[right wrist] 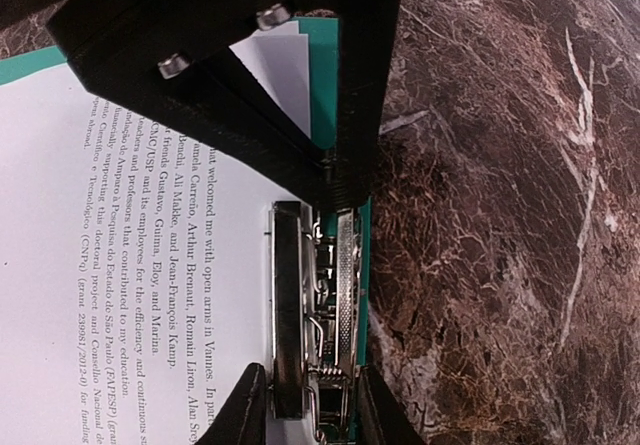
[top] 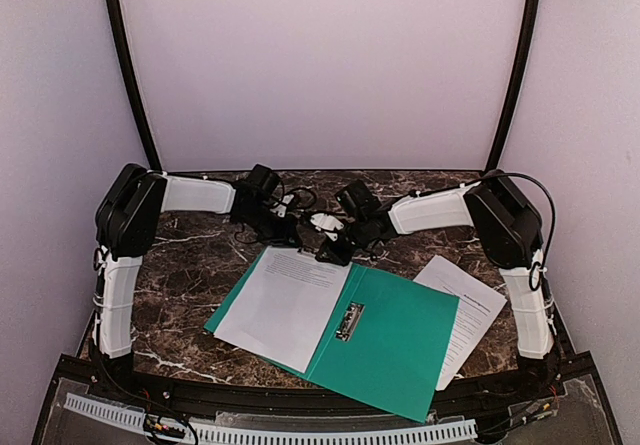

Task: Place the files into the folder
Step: Clamp the file in the folder.

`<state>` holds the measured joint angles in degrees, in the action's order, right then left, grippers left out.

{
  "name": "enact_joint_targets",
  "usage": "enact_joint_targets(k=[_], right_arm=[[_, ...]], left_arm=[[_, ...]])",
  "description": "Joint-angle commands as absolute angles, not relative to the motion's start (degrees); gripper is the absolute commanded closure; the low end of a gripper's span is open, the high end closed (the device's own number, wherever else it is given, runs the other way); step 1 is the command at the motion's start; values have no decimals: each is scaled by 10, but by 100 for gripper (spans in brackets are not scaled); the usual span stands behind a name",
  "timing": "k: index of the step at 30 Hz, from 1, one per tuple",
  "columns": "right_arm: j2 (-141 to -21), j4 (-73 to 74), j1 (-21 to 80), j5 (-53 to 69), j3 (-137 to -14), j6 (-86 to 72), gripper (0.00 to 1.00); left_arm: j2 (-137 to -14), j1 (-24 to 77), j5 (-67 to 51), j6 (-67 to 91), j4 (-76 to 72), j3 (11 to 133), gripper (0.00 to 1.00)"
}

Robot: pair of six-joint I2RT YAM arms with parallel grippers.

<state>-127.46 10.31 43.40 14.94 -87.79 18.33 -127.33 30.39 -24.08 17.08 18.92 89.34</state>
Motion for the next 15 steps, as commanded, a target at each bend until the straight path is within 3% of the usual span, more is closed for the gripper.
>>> enact_joint_targets(k=[1,15], right_arm=[[-1327,126,446,118,-874,225,86],[-1327,135,449,125,-874,248,88]], left_arm=[[-1381,307,-81,135,367,865,99],[-1394,306,-144,128,364,896,99]])
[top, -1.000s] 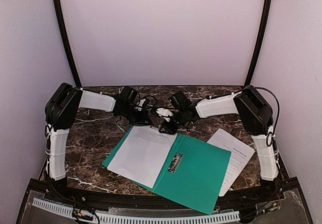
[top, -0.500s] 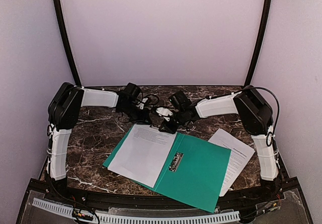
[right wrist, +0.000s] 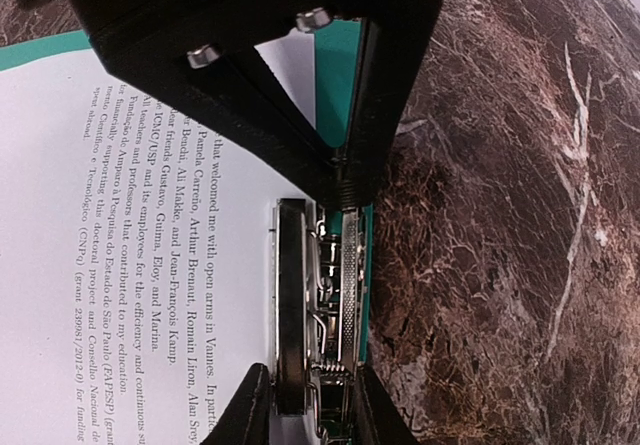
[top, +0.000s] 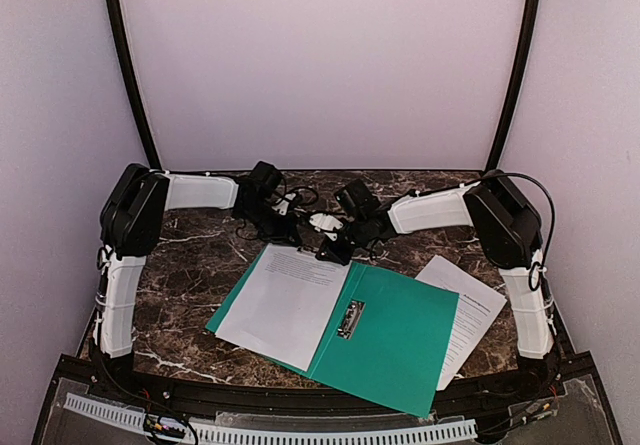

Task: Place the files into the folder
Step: Clamp the file in the folder.

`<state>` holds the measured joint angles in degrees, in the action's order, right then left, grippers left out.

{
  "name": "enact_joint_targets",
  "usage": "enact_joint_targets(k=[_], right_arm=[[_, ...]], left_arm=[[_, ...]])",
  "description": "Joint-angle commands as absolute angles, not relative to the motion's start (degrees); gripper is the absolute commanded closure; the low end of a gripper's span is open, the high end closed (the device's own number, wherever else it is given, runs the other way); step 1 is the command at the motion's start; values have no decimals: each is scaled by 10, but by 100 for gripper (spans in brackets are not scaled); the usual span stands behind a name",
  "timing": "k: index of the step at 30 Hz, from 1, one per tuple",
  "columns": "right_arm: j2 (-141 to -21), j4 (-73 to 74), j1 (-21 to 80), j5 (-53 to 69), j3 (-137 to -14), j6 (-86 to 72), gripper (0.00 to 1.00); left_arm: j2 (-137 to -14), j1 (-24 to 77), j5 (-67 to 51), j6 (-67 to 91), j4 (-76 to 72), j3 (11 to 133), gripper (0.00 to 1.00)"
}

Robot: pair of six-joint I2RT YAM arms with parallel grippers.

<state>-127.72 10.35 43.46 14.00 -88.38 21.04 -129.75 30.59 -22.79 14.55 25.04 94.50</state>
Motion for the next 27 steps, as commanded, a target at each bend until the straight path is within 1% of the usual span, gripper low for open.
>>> enact_joint_targets(k=[1,11,19,27], right_arm=[[-1325,134,449,127,-874,249,88],[-1325,142,449,130,-880,250,89],[-1324,146,449,129,-880,253,89],[-1324,149,449,130,-881,255,90]], left_arm=[[-1387,305,-151,128,358,896,99],[-1330,305,-245,154,274,912,99],[-1308,304,-295,174,230,916,99],[-1269,298,-336,200,165,894,99]])
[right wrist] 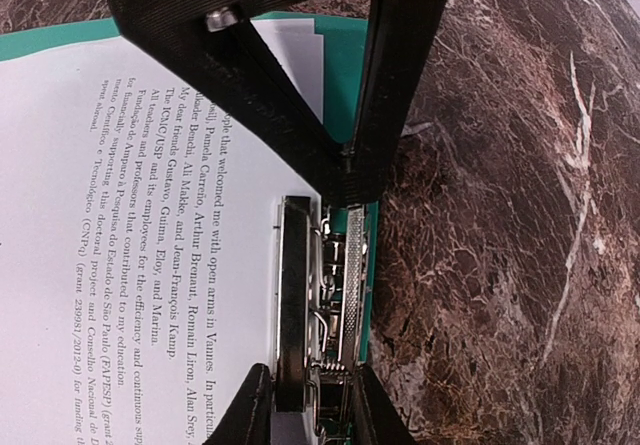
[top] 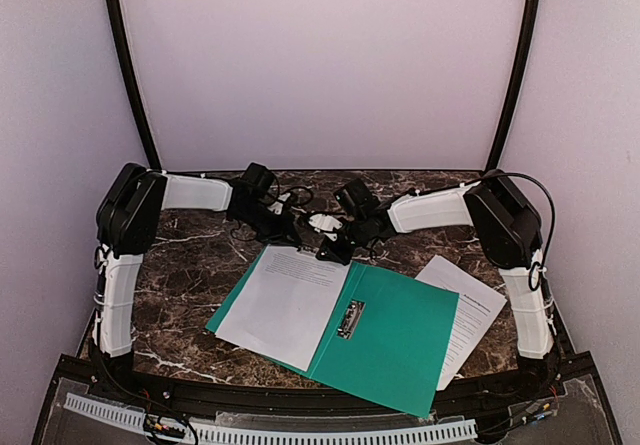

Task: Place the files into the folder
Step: Clamp the file in the folder.

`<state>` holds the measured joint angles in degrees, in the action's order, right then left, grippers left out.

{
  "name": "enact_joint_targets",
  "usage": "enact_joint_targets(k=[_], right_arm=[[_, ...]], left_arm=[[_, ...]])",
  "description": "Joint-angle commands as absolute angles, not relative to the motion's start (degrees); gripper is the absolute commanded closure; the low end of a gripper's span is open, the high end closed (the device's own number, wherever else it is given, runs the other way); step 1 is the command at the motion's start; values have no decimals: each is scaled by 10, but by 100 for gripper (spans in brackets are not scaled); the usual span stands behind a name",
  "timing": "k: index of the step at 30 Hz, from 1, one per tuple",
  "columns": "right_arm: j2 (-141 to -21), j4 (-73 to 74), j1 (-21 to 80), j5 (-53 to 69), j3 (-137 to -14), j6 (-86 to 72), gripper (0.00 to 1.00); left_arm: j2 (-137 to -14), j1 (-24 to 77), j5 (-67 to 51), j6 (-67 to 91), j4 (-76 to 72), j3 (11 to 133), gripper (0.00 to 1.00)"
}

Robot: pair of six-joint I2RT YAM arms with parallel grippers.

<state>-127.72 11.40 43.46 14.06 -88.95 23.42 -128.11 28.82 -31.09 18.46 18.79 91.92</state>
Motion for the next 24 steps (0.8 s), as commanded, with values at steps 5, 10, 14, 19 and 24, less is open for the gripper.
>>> enact_joint_targets(k=[5,10,14,19,24], right_arm=[[-1323,150,449,130,-879,256,90],[-1322,150,449,128,-879,257,90],[-1322,152,449,129,-877,256,90],[-1320,153,449,133,-877,257,90],[-1320,152,449,148,-876,261,90]], left_arm=[[-1258,297,-340,205,151,893,98],[-1256,297,-337,206,153,892,99],[-1257,297,-293,201,197,892,99],[-1283,292,-214,189,262,896,99],[-1309,289,-167,179,284,894,99]])
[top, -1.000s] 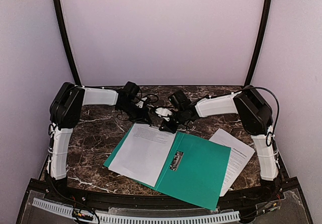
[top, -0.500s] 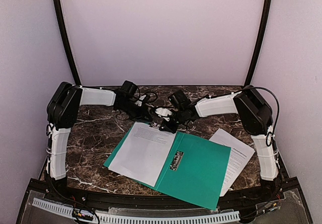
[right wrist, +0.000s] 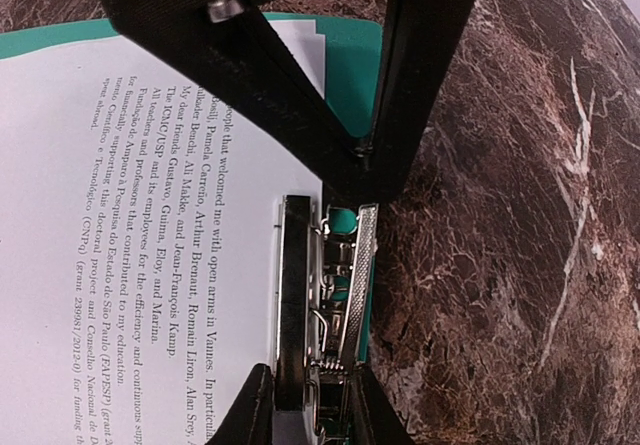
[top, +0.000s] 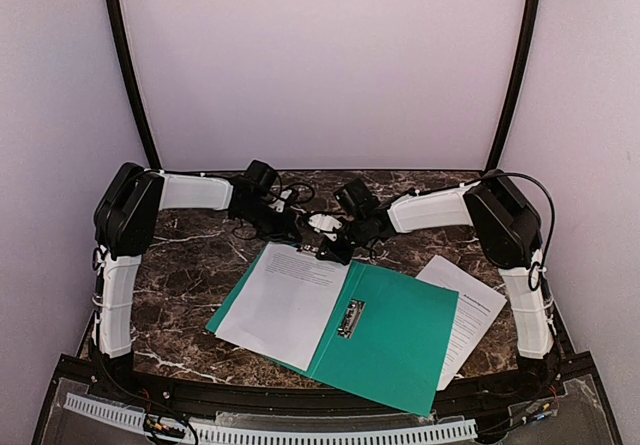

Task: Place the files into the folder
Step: Clamp the file in the folder.

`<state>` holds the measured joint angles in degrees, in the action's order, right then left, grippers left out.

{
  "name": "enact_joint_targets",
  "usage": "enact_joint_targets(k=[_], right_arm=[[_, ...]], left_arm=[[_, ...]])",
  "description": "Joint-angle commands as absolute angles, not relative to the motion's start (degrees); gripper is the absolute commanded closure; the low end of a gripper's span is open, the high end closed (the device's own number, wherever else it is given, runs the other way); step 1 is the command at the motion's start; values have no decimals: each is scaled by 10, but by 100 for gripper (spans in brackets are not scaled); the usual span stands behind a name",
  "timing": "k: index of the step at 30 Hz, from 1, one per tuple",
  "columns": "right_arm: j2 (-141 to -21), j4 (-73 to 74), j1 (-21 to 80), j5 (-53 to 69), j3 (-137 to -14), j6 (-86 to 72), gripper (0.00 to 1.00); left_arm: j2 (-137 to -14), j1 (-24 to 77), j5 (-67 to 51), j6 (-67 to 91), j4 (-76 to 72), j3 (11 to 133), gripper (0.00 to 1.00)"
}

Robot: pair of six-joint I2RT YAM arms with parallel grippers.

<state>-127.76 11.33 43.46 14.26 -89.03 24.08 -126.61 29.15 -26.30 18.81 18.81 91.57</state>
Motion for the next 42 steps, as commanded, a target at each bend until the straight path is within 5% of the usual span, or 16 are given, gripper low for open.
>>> enact_joint_targets(k=[1,15,33,42], right_arm=[[-1320,152,449,152,-875,264,90],[-1337,170,449,169,-907,285,88],[-1320,109,425,241,-914,198,59],[-1340,103,425,210,-938,175,67]], left_arm=[[-1310,290,-162,178,281,893,99],[-1364,289,-121,150,346,927,99],[-1303,291,-159,168,300,852,99],[-1302,291,-162,167,298,852,99]])
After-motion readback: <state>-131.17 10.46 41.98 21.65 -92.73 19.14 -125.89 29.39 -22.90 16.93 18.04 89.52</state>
